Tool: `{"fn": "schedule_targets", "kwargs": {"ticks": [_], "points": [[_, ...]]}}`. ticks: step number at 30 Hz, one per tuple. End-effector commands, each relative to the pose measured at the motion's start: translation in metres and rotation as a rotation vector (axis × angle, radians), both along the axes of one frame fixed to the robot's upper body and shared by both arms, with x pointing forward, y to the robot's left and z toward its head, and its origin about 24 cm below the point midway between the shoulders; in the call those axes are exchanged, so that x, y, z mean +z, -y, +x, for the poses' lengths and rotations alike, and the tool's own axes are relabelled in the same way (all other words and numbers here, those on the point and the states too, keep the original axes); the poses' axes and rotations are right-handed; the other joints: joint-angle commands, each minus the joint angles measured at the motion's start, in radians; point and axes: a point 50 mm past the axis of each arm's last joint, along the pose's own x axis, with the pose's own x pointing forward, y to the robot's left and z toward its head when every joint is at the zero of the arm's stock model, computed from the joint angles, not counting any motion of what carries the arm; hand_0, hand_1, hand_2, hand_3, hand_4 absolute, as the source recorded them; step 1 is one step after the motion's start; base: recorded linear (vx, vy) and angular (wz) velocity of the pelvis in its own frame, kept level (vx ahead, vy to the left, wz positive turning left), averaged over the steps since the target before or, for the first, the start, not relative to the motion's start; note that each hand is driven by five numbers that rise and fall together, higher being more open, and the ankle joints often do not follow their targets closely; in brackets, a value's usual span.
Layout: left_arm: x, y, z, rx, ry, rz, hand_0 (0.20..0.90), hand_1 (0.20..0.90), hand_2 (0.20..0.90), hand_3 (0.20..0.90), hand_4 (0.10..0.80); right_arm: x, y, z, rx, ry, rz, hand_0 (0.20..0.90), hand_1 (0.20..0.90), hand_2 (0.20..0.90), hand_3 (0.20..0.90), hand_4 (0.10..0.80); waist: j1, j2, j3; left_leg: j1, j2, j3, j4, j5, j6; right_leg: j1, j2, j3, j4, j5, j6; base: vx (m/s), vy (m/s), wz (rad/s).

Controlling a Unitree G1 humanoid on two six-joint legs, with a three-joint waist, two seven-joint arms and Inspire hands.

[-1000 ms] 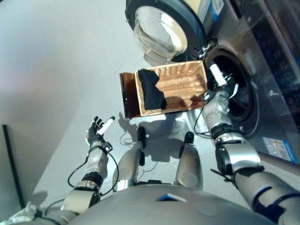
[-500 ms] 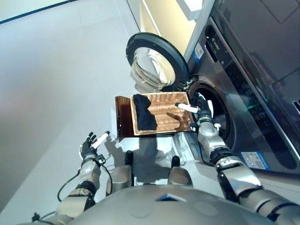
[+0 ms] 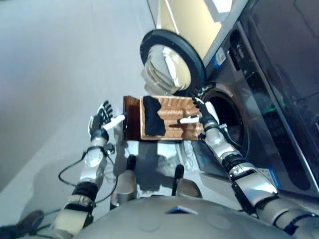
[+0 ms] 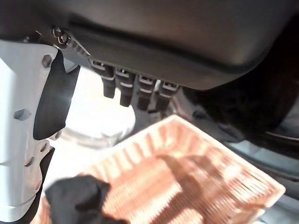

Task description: Pick up the clothes and place them into the washing machine

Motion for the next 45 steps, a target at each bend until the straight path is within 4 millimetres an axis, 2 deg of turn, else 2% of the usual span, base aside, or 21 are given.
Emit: {"fn": "schedule_targets", "kwargs": {"ticks": [1,2,3,4,6,7,8,9,13,14,15,21,30,31,32,33,34,38,45], "points": [[0.077,0.001,0.034,-0.062,0.377,0.066,0.900,0.900,0.900,0.900,0.800,0.073,-0.012,0.052,0.018,0.299,-0.004,0.900,0.900,0.900,0.900,0.800,0.048,-0.041,0.068,-0.070,-0.040,-0.004,0.185,-0.130,-0.029,-0.168,-0.014,0.034,0.193,-0.019,-0.001,-0.145,-0.044,0.08],[0.078,0.001,0.034,-0.062,0.377,0.066,0.900,0.900,0.900,0.900,0.800,0.073,-0.012,0.052,0.018,0.300,-0.003,0.900,0.900,0.900,0.900,0.800,0.047,-0.042,0.068,-0.074,-0.041,-0.005,0.189,-0.132,-0.029,-0.171,-0.014,0.034,0.195,-0.019,-0.001,-0.195,-0.053,0.10],[0.102,0.003,0.040,-0.080,0.480,0.062,0.900,0.900,0.900,0.900,0.800,0.094,-0.011,0.064,0.016,0.362,-0.015,0.900,0.900,0.900,0.900,0.800,0.053,-0.044,0.100,-0.152,-0.044,-0.011,0.262,-0.148,-0.036,-0.233,-0.009,0.026,0.237,-0.026,-0.006,-0.107,-0.019,0.15],[0.102,0.003,0.040,-0.080,0.481,0.062,0.900,0.900,0.900,0.900,0.800,0.095,-0.012,0.064,0.016,0.362,-0.015,0.900,0.900,0.900,0.900,0.800,0.052,-0.044,0.097,-0.159,-0.045,-0.012,0.267,-0.151,-0.036,-0.238,-0.009,0.025,0.240,-0.027,-0.006,-0.132,-0.020,0.29],[0.117,0.004,0.040,-0.085,0.549,0.049,0.900,0.900,0.900,0.900,0.800,0.106,-0.008,0.071,-0.002,0.392,-0.021,0.900,0.900,0.900,0.900,0.800,0.055,-0.047,0.103,-0.217,-0.040,-0.018,0.311,-0.163,-0.037,-0.290,-0.005,0.016,0.282,-0.037,-0.007,-0.060,0.003,0.26],[0.124,0.006,0.041,-0.094,0.582,0.038,0.900,0.900,0.900,0.900,0.800,0.114,-0.004,0.076,-0.012,0.403,-0.036,0.900,0.900,0.900,0.900,0.800,0.059,-0.043,0.104,-0.258,-0.040,-0.021,0.336,-0.171,-0.039,-0.330,-0.006,0.009,0.309,-0.044,-0.005,-0.095,-0.013,0.17],[0.141,0.009,0.043,-0.101,0.653,0.022,0.900,0.900,0.900,0.900,0.800,0.130,0.000,0.084,-0.043,0.437,-0.036,0.900,0.900,0.900,0.900,0.800,0.067,-0.043,0.112,-0.319,-0.039,-0.029,0.377,-0.185,-0.042,-0.377,-0.005,0.001,0.347,-0.060,-0.007,-0.083,-0.012,0.13],[0.141,0.009,0.043,-0.101,0.653,0.022,0.900,0.900,0.900,0.900,0.800,0.130,0.000,0.084,-0.043,0.437,-0.036,0.900,0.900,0.900,0.900,0.800,0.067,-0.043,0.111,-0.322,-0.039,-0.029,0.379,-0.186,-0.042,-0.380,-0.005,0.001,0.348,-0.060,-0.007,-0.048,-0.019,0.19],[0.184,0.018,0.041,-0.131,0.846,0.007,0.900,0.900,0.900,0.900,0.800,0.157,0.007,0.096,-0.092,0.487,-0.033,0.900,0.900,0.900,0.900,0.800,0.087,-0.045,0.132,-0.440,-0.039,-0.044,0.468,-0.217,-0.044,-0.493,-0.002,-0.008,0.439,-0.097,-0.016,-0.042,-0.008,0.23],[0.184,0.018,0.041,-0.131,0.847,0.007,0.900,0.900,0.900,0.900,0.800,0.157,0.007,0.096,-0.092,0.488,-0.032,0.900,0.900,0.900,0.900,0.800,0.087,-0.046,0.132,-0.443,-0.039,-0.044,0.470,-0.218,-0.044,-0.495,-0.003,-0.008,0.440,-0.097,-0.016,-0.046,-0.022,0.11],[0.196,0.023,0.042,-0.141,0.896,-0.005,0.900,0.900,0.900,0.900,0.800,0.166,0.008,0.100,-0.106,0.500,-0.027,0.900,0.900,0.900,0.900,0.800,0.094,-0.051,0.139,-0.483,-0.041,-0.052,0.498,-0.227,-0.045,-0.528,-0.007,-0.014,0.467,-0.106,-0.016,-0.019,-0.021,0.08],[0.219,0.031,0.043,-0.168,0.990,-0.014,0.900,0.900,0.900,0.900,0.800,0.177,0.015,0.104,-0.149,0.503,-0.003,0.900,0.900,0.900,0.900,0.800,0.112,-0.046,0.152,-0.562,-0.048,-0.062,0.541,-0.245,-0.042,-0.596,-0.015,-0.028,0.516,-0.124,-0.015,-0.016,-0.012,0.14],[0.234,0.037,0.045,-0.150,1.055,-0.042,0.900,0.900,0.900,0.900,0.800,0.201,0.016,0.111,-0.176,0.550,0.046,0.900,0.900,0.900,0.900,0.800,0.142,-0.020,0.189,-0.633,-0.071,-0.074,0.551,-0.245,-0.033,-0.659,-0.036,-0.040,0.545,-0.135,-0.009,0.019,0.003,0.07],[0.234,0.036,0.045,-0.143,1.057,-0.038,0.900,0.900,0.900,0.900,0.800,0.201,0.016,0.111,-0.180,0.550,0.057,0.900,0.900,0.900,0.900,0.800,0.150,-0.016,0.191,-0.630,-0.075,-0.075,0.559,-0.280,-0.032,-0.655,-0.037,-0.038,0.560,-0.170,-0.004,0.027,-0.013,0.09],[0.235,0.036,0.045,-0.143,1.059,-0.037,0.900,0.900,0.900,0.900,0.800,0.202,0.016,0.111,-0.180,0.552,0.057,0.900,0.900,0.900,0.900,0.800,0.151,-0.015,0.196,-0.641,-0.078,-0.076,0.551,-0.245,-0.031,-0.665,-0.039,-0.040,0.548,-0.139,-0.009,0.014,-0.012,0.14],[0.236,0.035,0.044,-0.134,1.068,-0.036,0.900,0.900,0.900,0.900,0.800,0.204,0.017,0.112,-0.188,0.561,0.059,0.900,0.900,0.900,0.900,0.800,0.155,-0.012,0.198,-0.649,-0.080,-0.078,0.551,-0.244,-0.031,-0.672,-0.041,-0.041,0.552,-0.140,-0.009,0.011,-0.012,0.16],[0.238,0.034,0.043,-0.123,1.079,-0.039,0.900,0.900,0.900,0.900,0.800,0.208,0.018,0.112,-0.194,0.564,0.066,0.900,0.900,0.900,0.900,0.800,0.161,-0.009,0.197,-0.651,-0.081,-0.079,0.563,-0.282,-0.030,-0.669,-0.045,-0.039,0.568,-0.178,-0.001,0.117,-0.031,0.30],[0.241,0.032,0.043,-0.100,1.094,-0.038,0.900,0.900,0.900,0.900,0.800,0.223,0.020,0.114,-0.198,0.603,0.070,0.900,0.900,0.900,0.900,0.800,0.172,-0.004,0.201,-0.679,-0.092,-0.087,0.568,-0.281,-0.027,-0.691,-0.054,-0.045,0.579,-0.182,-0.001,0.043,-0.006,0.19],[0.247,0.034,0.042,-0.095,1.125,-0.045,0.900,0.900,0.900,0.900,0.800,0.225,0.036,0.113,-0.257,0.591,0.062,0.900,0.900,0.900,0.900,0.800,0.192,0.008,0.208,-0.718,-0.110,-0.093,0.574,-0.279,-0.027,-0.718,-0.073,-0.050,0.594,-0.190,0.003,0.024,-0.007,0.08]]}}
